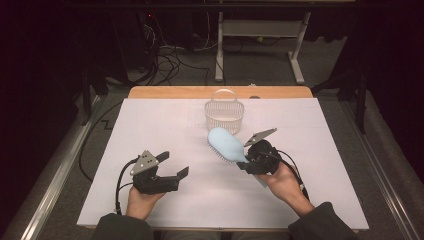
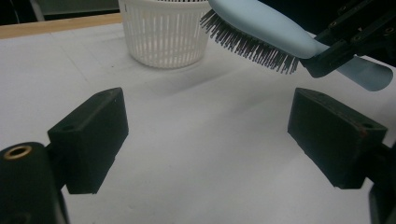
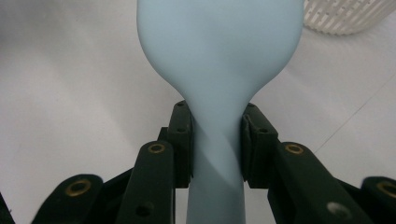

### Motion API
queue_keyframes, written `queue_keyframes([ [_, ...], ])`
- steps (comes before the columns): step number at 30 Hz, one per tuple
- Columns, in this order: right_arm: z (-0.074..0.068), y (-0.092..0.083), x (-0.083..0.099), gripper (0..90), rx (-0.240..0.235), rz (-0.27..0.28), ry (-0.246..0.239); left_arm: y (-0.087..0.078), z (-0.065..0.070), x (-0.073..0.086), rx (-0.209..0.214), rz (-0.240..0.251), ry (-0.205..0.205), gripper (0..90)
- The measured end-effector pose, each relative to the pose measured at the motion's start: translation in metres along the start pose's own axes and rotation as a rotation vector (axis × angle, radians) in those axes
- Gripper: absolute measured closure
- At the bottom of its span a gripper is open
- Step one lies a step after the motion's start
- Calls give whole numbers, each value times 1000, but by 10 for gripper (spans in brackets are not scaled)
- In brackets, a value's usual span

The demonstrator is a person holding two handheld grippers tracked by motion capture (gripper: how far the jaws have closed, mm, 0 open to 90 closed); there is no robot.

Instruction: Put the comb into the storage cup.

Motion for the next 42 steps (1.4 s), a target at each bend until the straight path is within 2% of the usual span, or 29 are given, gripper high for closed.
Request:
queue_keyframes([
  [18,-8,-8,4,703,-19,43,2,22,22,-10,69,-33,8,116],
  [32,-16,-9,2,703,-32,57,-14,35,33,-15,106,-54,2,115],
  [42,-23,-9,-3,703,-34,73,-34,44,40,-16,151,-62,-5,115],
])
Point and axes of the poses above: each handheld gripper's, and its own axes: y roughly forward along the jaws, x roughly out of its underside, z roughly to its right, the point moved 7 cm from there along y, roughly forward along the jaws, and after that the axes turned 2 degrees about -y, right-handed, at the moved point
